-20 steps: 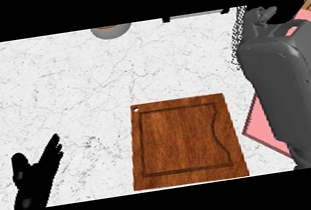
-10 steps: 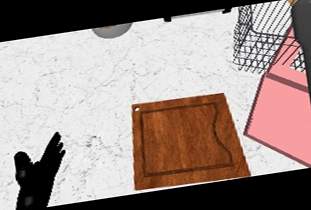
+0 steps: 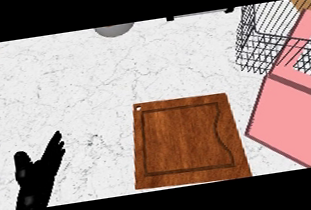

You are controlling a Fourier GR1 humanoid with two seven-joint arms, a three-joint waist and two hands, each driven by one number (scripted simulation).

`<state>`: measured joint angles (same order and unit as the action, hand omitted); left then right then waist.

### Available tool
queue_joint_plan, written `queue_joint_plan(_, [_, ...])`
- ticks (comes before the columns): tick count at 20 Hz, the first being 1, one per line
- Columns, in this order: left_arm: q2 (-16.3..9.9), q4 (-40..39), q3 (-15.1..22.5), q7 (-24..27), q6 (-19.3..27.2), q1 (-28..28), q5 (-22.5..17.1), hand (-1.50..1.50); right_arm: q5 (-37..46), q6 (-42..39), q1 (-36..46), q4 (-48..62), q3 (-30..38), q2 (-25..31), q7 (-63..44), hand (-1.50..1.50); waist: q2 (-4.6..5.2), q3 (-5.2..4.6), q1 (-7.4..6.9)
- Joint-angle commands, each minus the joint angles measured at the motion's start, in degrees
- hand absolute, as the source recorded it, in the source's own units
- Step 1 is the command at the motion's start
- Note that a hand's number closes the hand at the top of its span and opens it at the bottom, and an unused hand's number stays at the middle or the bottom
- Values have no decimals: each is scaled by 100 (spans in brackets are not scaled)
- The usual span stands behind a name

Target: Pick the tomato from the cutting board and place it in the basket

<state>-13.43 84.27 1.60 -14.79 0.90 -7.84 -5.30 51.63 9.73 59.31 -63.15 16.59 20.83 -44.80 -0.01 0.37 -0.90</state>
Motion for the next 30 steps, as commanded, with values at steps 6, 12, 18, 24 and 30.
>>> queue_joint_plan(6, [70, -190, -25, 23, -117, -144, 10, 0, -918, 1138, -536, 576, 777, -213, 1022, 150, 19, -33, 17])
queue_joint_plan(12, [282, 18, 145, -409, 178, 16, 269, 0, -1531, 1153, -757, 1456, 1135, 166, 2124, 150, 24, -31, 19])
queue_joint_plan(18, [180, -479, -49, -243, -28, 409, 181, 0, -594, 1748, -658, 2191, 813, 607, 1504, 150, 56, -43, 33])
queue_joint_plan(24, [126, -434, -145, -141, -86, 246, 208, 0, -752, 1046, -1038, 2466, 606, 971, 2335, -150, 31, -35, 28])
queue_joint_plan(30, [244, -444, -154, 167, -144, -143, 256, 0, -987, 1058, -1422, 1816, 591, 1004, 2360, -150, -3, -37, 72])
